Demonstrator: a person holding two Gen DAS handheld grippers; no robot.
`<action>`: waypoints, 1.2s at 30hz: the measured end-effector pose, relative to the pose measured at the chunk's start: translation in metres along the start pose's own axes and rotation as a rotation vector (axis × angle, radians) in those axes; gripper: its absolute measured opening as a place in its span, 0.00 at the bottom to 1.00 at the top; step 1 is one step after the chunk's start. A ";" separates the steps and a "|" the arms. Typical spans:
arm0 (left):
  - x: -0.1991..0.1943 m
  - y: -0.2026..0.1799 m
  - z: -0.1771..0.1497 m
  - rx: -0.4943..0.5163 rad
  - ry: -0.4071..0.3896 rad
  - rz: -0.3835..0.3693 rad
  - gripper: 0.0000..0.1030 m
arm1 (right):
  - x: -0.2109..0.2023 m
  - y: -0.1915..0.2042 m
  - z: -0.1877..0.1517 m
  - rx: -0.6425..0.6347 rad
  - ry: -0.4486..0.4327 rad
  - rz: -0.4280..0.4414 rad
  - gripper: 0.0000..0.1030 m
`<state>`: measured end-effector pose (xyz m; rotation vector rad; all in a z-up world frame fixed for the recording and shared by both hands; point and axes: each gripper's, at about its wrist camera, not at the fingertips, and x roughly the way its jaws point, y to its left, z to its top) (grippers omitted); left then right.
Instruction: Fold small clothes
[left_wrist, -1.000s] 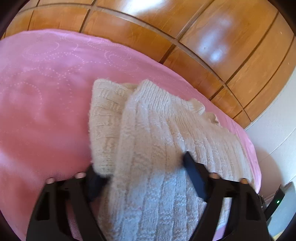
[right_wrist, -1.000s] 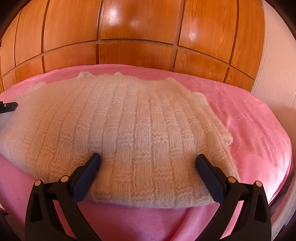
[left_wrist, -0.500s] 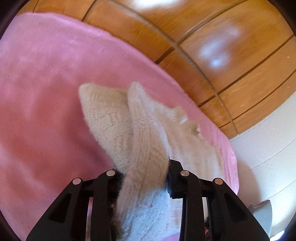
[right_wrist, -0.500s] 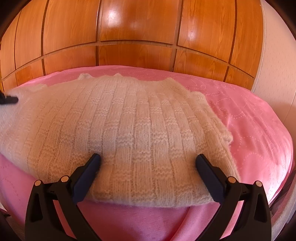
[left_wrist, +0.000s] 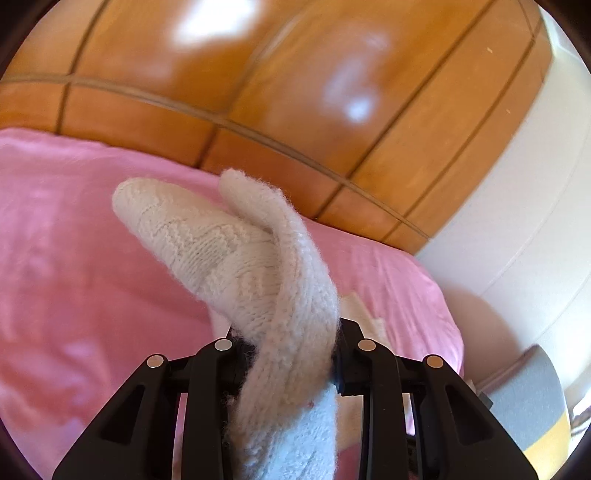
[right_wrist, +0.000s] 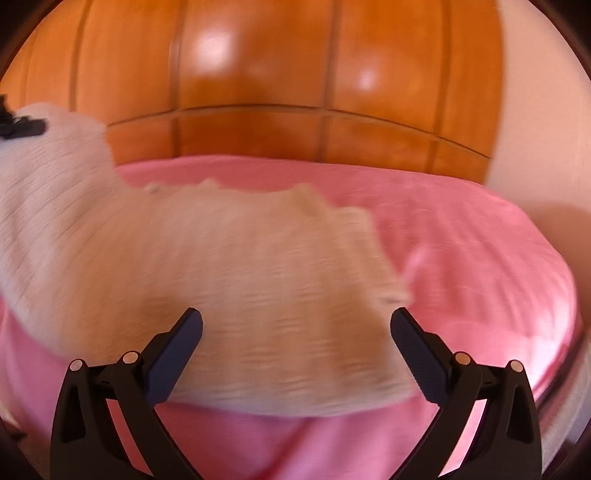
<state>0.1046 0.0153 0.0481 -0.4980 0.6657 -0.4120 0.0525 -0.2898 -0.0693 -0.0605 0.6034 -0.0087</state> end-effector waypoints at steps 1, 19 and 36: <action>0.003 -0.007 0.000 0.012 0.006 -0.013 0.27 | 0.000 -0.009 0.001 0.033 0.001 -0.018 0.98; 0.105 -0.101 -0.018 0.200 0.165 -0.113 0.27 | 0.024 -0.057 -0.020 0.240 0.125 -0.089 0.98; 0.175 -0.142 -0.060 0.324 0.273 -0.096 0.28 | 0.022 -0.056 -0.025 0.252 0.104 -0.083 0.98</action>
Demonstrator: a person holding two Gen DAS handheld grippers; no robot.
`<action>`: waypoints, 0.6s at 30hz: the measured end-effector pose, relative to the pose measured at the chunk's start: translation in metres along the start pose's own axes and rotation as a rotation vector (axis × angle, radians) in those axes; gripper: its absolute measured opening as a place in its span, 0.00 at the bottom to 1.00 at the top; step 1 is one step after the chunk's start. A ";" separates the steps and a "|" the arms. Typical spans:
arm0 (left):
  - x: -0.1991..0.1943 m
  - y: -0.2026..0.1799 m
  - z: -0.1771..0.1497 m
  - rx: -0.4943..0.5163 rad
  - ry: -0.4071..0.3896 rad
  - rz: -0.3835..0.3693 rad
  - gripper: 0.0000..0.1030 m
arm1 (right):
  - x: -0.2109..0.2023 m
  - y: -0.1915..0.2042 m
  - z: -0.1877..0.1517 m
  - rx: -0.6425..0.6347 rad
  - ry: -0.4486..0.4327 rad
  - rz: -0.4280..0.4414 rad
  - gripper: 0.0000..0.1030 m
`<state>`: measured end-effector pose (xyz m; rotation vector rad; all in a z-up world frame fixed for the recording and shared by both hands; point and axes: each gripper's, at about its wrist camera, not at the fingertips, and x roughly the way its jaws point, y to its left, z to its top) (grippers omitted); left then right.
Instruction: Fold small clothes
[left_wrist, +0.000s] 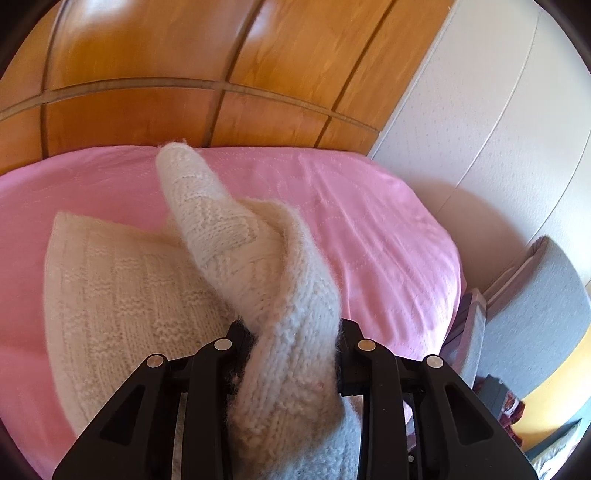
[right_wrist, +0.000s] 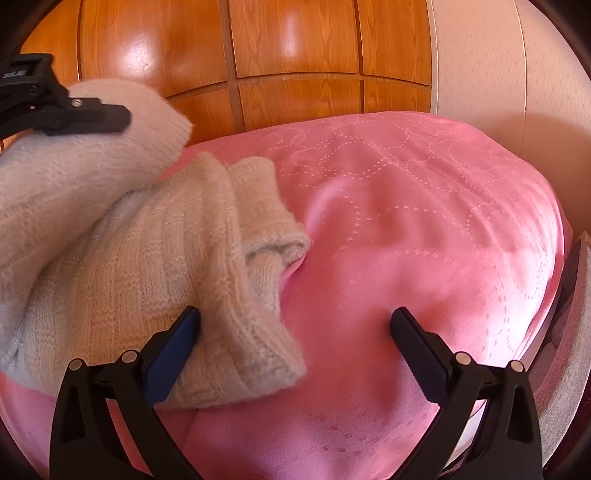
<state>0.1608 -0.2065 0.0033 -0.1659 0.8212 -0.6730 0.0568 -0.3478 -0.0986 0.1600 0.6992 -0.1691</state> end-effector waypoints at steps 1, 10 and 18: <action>0.003 0.000 0.000 0.008 0.006 0.005 0.30 | 0.000 0.000 0.000 0.000 -0.001 0.000 0.98; -0.026 -0.011 -0.012 -0.023 -0.048 -0.215 0.66 | -0.003 0.001 -0.004 -0.002 -0.010 0.004 0.98; -0.081 0.039 -0.023 -0.115 -0.275 0.053 0.74 | -0.004 0.002 -0.006 -0.001 -0.023 0.006 0.98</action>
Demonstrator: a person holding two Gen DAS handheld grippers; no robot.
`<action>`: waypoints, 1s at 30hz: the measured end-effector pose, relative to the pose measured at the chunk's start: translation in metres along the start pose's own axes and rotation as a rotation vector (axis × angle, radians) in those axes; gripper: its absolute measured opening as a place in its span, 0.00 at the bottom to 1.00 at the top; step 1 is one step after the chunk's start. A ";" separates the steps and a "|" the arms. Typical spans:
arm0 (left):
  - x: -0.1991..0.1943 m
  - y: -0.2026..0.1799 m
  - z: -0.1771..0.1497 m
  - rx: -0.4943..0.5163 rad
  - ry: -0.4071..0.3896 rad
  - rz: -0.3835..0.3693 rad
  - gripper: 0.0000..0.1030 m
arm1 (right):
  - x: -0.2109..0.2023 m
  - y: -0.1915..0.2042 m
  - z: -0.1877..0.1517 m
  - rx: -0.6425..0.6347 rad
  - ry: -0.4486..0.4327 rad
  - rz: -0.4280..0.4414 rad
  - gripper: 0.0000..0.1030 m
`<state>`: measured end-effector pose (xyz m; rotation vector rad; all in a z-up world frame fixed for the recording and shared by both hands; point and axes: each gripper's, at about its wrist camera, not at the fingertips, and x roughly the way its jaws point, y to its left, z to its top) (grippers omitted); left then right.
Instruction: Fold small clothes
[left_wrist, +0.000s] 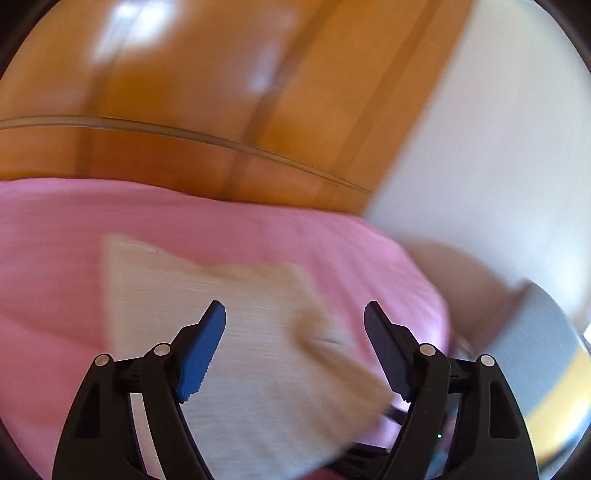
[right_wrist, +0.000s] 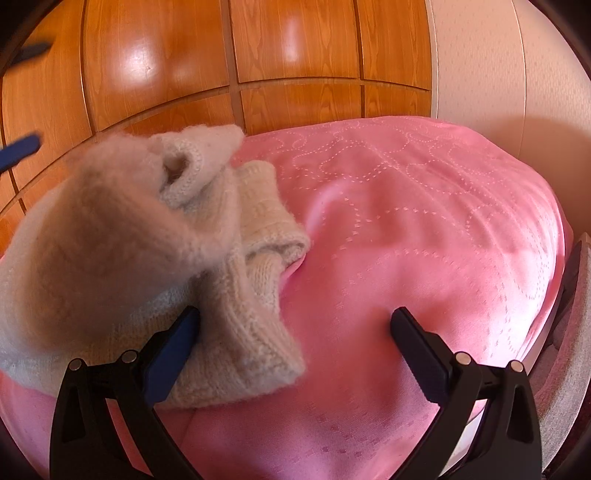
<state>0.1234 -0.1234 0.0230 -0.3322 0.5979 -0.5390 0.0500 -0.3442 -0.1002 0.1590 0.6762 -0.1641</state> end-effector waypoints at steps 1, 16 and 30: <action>-0.002 0.011 -0.001 -0.017 -0.013 0.047 0.74 | 0.000 0.000 0.000 0.001 -0.001 0.000 0.98; 0.029 0.066 -0.039 0.048 0.181 0.258 0.74 | -0.048 -0.064 0.046 0.223 -0.045 0.022 0.98; 0.033 0.034 -0.050 0.340 0.192 0.256 0.62 | 0.023 -0.013 0.051 0.123 0.284 0.153 0.98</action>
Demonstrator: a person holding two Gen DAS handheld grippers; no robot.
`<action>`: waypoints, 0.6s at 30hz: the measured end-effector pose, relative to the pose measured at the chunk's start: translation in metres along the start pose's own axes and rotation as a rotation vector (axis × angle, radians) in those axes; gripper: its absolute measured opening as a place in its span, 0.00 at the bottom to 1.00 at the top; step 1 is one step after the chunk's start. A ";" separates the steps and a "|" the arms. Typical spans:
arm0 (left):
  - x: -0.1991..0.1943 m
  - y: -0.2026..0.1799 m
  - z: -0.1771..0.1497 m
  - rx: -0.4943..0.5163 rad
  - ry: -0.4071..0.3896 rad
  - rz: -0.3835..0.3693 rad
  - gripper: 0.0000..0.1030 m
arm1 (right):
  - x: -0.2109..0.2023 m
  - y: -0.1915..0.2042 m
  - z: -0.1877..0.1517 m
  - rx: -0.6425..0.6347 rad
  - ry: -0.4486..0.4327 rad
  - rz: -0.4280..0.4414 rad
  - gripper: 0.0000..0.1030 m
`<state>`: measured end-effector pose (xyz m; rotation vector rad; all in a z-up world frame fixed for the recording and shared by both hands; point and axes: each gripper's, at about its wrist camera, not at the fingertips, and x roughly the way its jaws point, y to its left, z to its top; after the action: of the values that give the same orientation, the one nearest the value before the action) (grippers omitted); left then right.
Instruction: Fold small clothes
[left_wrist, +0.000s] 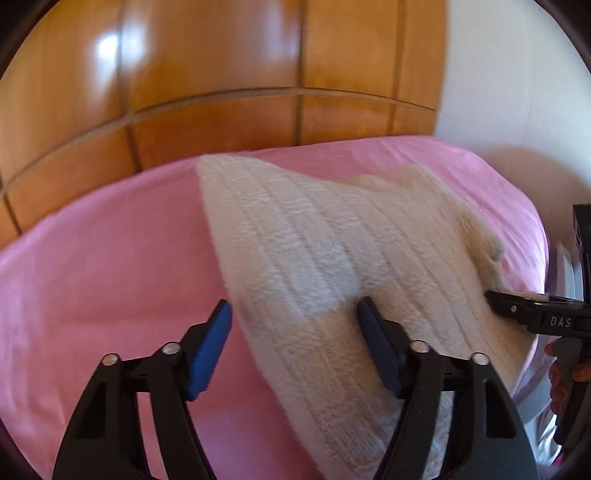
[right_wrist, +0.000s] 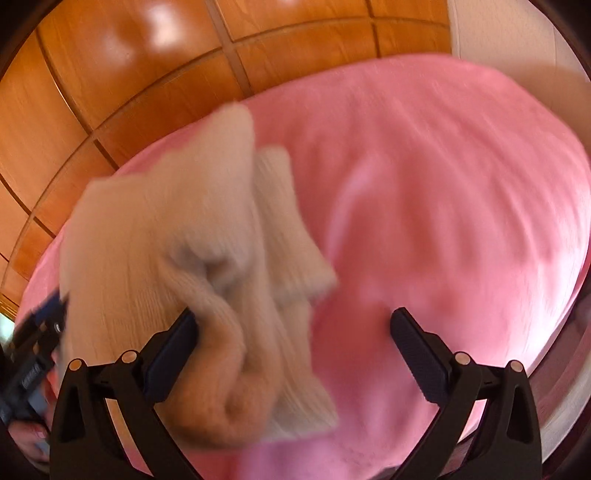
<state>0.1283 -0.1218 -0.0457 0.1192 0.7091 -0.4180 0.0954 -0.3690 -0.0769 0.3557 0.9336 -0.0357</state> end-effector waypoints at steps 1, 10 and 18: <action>-0.002 -0.006 -0.002 0.025 -0.004 0.002 0.61 | -0.004 -0.007 -0.008 0.015 -0.015 0.006 0.98; -0.009 -0.011 -0.017 0.053 -0.060 0.009 0.61 | -0.024 -0.019 -0.038 0.060 -0.023 -0.014 0.98; -0.009 -0.014 -0.022 0.048 -0.082 0.033 0.61 | -0.062 0.011 0.020 0.031 -0.223 -0.007 0.98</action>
<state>0.1025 -0.1259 -0.0559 0.1576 0.6154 -0.4067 0.0760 -0.3723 -0.0140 0.3685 0.7140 -0.0946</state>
